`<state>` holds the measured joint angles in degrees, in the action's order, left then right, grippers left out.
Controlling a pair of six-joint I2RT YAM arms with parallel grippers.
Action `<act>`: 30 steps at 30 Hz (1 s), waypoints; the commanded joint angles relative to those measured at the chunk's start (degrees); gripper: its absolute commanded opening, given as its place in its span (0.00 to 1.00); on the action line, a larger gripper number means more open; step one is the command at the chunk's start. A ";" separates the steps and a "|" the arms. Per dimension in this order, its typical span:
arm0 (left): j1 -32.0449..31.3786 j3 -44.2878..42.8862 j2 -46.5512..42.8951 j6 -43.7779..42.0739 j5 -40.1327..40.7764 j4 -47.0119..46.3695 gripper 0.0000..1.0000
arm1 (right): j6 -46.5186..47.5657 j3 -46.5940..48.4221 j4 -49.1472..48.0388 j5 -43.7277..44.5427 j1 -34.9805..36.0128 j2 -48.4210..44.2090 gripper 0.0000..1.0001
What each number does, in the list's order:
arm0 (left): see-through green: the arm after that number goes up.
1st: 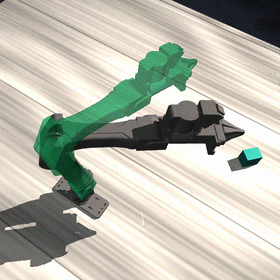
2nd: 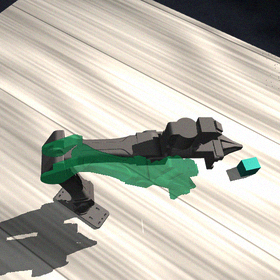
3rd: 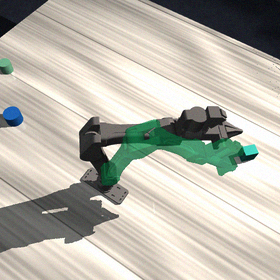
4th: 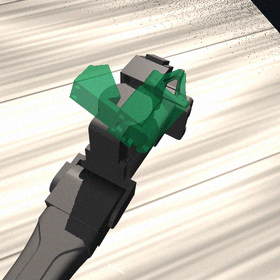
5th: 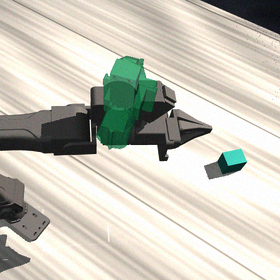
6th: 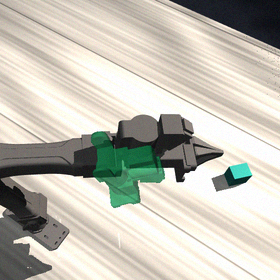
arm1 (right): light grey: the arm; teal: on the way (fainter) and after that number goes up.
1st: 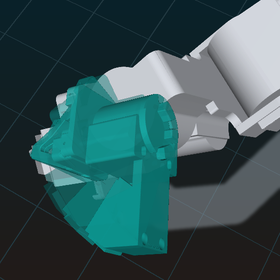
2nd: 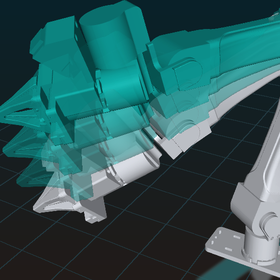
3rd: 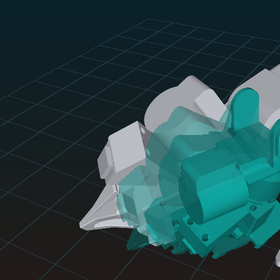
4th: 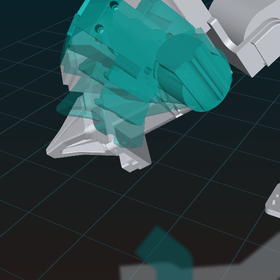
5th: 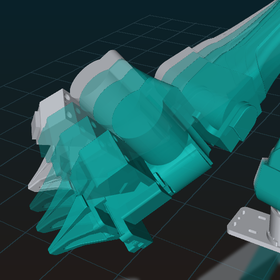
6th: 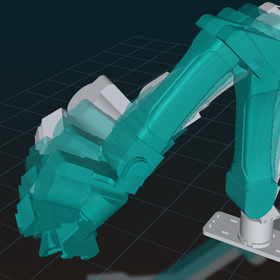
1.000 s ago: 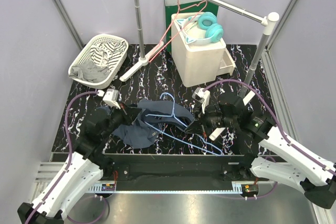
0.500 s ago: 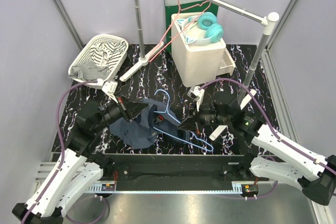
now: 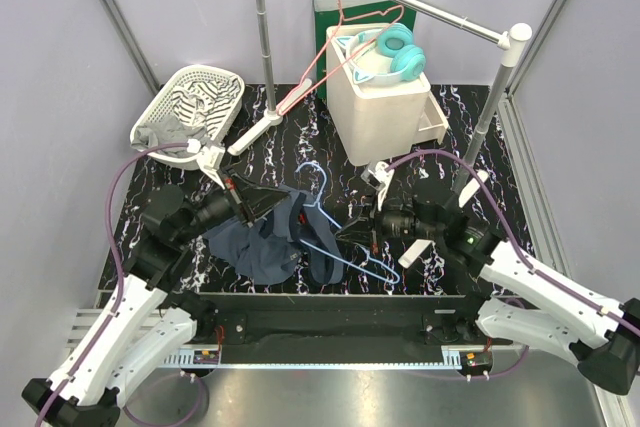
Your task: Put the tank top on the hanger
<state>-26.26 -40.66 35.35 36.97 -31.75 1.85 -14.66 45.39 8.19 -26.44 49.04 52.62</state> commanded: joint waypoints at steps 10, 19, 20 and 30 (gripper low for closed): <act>0.16 -2.57 -3.62 -11.21 22.33 14.32 0.99 | -1.43 -1.26 -4.76 1.12 0.27 -4.90 0.00; 0.24 -4.86 -6.79 -15.70 29.29 18.72 0.99 | -1.78 -1.18 -6.25 1.39 0.27 -3.58 0.00; 0.25 -5.21 -6.35 -15.79 29.11 18.98 0.99 | -1.78 -1.18 -6.34 1.30 0.27 -3.40 0.00; 0.16 -8.55 -5.38 -18.34 33.25 24.08 0.99 | -1.87 -1.44 -7.56 2.00 0.27 -2.88 0.00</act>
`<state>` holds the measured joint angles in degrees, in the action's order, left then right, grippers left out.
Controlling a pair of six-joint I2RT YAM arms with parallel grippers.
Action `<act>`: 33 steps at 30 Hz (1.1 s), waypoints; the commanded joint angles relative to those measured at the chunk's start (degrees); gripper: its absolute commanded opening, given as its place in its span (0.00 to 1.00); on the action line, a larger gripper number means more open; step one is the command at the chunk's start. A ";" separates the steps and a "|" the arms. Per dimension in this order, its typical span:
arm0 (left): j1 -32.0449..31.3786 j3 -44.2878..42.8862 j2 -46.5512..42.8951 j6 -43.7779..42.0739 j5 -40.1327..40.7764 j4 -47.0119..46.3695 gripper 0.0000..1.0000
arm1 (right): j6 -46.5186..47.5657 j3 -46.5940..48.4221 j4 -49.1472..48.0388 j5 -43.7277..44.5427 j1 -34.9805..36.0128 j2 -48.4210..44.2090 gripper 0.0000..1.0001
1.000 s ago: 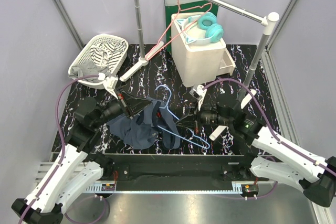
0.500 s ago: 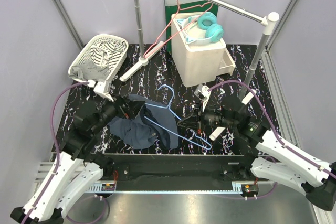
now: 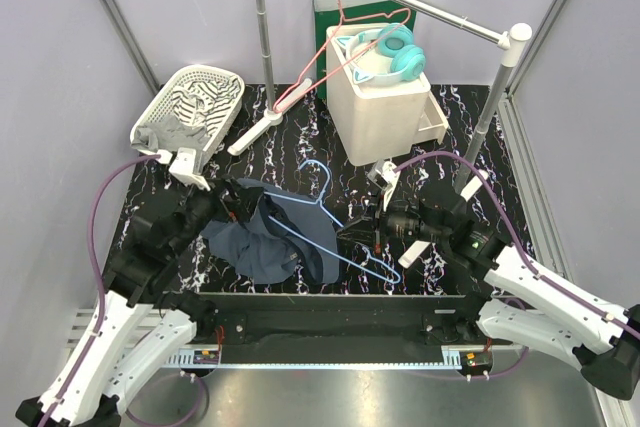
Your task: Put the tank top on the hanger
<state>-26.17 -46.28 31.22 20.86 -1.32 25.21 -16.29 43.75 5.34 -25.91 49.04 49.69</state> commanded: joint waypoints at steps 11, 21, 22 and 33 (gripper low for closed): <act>-0.37 -3.03 -0.20 -0.56 -11.58 -9.29 0.99 | -2.78 -0.86 -14.21 1.56 0.27 4.18 0.00; -5.90 -0.39 4.28 1.99 -12.21 -16.15 0.99 | -5.32 0.63 -21.69 1.92 0.27 11.20 0.00; -6.52 -0.47 4.63 1.99 -12.13 -16.59 0.99 | -5.50 0.81 -22.30 1.74 0.27 11.91 0.00; -11.09 -0.83 3.77 -1.97 13.59 -10.63 0.99 | -5.68 0.90 -24.95 3.23 0.36 14.21 0.00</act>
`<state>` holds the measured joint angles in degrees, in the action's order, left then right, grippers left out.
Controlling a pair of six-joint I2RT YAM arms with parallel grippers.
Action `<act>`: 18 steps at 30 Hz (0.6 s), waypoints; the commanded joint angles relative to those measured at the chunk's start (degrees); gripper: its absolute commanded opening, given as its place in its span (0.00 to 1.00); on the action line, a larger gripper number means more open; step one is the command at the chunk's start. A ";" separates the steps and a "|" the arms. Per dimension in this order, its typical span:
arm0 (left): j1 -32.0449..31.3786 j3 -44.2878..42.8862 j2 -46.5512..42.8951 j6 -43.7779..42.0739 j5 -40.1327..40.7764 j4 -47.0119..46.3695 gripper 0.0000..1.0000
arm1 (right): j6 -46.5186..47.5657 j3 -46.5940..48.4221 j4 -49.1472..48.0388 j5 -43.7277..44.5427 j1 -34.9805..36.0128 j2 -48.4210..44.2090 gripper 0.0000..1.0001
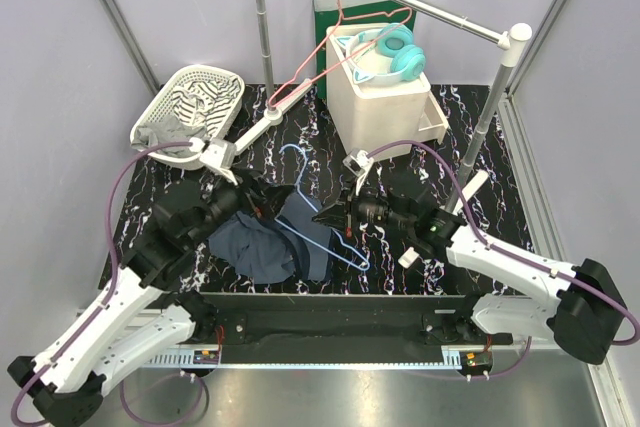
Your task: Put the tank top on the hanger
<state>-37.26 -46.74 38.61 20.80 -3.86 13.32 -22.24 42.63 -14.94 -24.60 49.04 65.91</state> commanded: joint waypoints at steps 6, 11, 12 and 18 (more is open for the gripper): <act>-0.10 6.04 -8.37 2.75 29.17 5.40 0.99 | 0.62 0.96 -0.27 5.17 0.36 -5.96 0.00; -0.10 10.08 -10.92 4.25 30.84 5.76 0.93 | 0.09 0.26 0.61 5.62 0.36 -7.64 0.00; -0.01 10.70 -10.84 3.99 30.23 4.97 0.92 | 0.00 0.17 0.35 5.09 0.36 -7.81 0.00; -0.10 11.32 -7.77 2.85 28.55 0.13 0.86 | -0.70 -0.09 -0.35 3.77 0.45 -7.37 0.00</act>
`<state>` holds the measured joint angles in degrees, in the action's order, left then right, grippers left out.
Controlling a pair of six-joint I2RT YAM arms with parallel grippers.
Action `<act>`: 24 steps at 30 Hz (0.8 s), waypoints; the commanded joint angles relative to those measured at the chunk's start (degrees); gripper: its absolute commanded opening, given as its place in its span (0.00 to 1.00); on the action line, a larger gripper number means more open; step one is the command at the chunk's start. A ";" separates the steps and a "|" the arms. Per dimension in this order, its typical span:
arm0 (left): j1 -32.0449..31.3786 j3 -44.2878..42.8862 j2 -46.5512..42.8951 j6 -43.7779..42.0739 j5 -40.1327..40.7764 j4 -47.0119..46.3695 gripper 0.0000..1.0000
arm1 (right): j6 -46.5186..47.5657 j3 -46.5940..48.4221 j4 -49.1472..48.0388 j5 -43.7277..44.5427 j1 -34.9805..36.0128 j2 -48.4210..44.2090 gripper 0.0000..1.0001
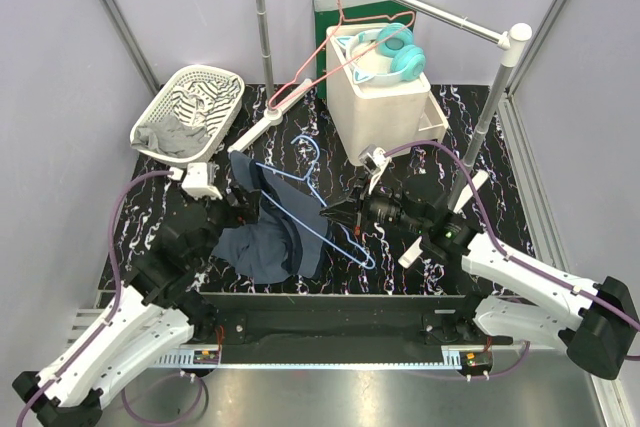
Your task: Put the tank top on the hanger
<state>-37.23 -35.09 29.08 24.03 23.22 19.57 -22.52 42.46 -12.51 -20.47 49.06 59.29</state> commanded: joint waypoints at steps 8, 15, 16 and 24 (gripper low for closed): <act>0.06 -0.06 4.49 -2.67 1.74 -10.78 0.70 | -1.29 -0.36 -3.75 -1.76 0.34 -0.84 0.00; 0.14 -0.33 6.34 -3.38 2.53 -11.75 0.68 | -1.91 -0.71 -4.71 -3.08 0.42 -1.37 0.00; 0.06 -0.42 6.86 -3.29 3.05 -11.66 0.68 | -2.00 -0.80 -4.89 -3.17 0.42 -1.45 0.00; 0.23 -0.24 7.92 -3.12 1.04 -13.42 0.26 | -2.61 -1.50 -5.33 -3.00 0.34 -2.33 0.00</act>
<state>-37.23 -35.07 36.86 21.17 24.43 11.00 -24.53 40.91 -13.37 -22.98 49.06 58.57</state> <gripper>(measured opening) 0.399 0.022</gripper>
